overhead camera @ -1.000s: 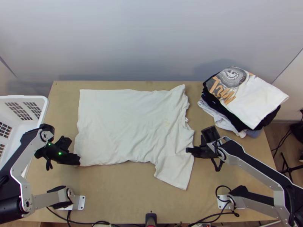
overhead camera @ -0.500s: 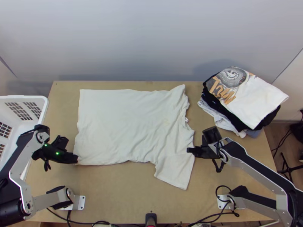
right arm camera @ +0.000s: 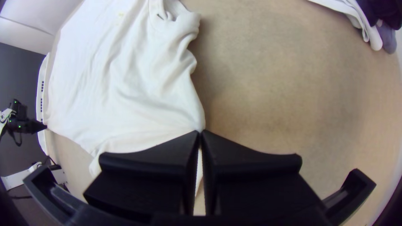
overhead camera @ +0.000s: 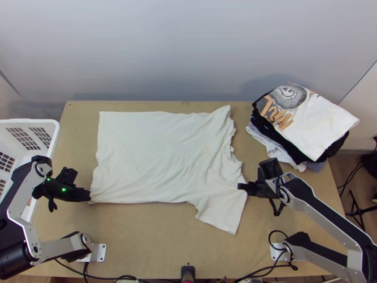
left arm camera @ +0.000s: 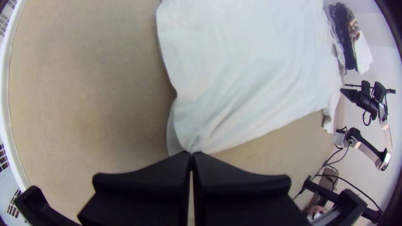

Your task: Fold the t-shirt

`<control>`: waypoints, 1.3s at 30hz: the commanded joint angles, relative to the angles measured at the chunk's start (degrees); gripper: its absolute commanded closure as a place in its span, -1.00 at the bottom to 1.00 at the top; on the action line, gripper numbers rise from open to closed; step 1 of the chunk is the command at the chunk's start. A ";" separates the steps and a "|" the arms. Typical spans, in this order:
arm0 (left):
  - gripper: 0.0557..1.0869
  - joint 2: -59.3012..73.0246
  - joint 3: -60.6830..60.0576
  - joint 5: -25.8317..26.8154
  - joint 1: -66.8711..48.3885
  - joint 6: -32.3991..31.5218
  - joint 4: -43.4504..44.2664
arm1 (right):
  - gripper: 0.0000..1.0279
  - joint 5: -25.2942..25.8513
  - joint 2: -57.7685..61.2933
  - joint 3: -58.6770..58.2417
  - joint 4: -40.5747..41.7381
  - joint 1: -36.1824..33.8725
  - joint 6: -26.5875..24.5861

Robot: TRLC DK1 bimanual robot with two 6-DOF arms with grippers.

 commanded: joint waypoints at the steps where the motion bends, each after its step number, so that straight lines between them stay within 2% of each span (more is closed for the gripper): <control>1: 0.92 0.27 0.39 0.08 1.20 0.35 0.25 | 0.95 0.41 -1.29 0.08 -0.67 -1.66 -0.86; 5: 0.92 0.00 2.32 0.88 1.73 -0.79 0.07 | 0.95 0.59 -2.87 1.67 -2.16 -2.10 -1.12; 9: 0.92 -2.37 9.44 6.59 0.15 -5.19 -4.06 | 0.95 0.67 -4.63 6.59 -4.80 -1.57 -1.12; 15: 0.93 -2.46 15.33 9.58 -1.08 -10.02 -3.18 | 0.95 2.08 -4.10 13.36 -5.77 -1.75 -3.23; 27: 0.92 0.44 23.59 11.42 -1.35 -18.98 0.69 | 0.95 3.14 -0.32 25.57 -7.61 -3.42 -6.31; 31: 0.93 -0.17 32.21 13.53 -3.37 -26.72 1.56 | 0.95 3.14 1.70 34.19 -8.05 -4.30 -7.45; 39: 0.93 0.18 53.74 13.36 -6.62 -50.80 11.23 | 0.95 3.14 11.54 62.22 -9.81 -6.32 -7.98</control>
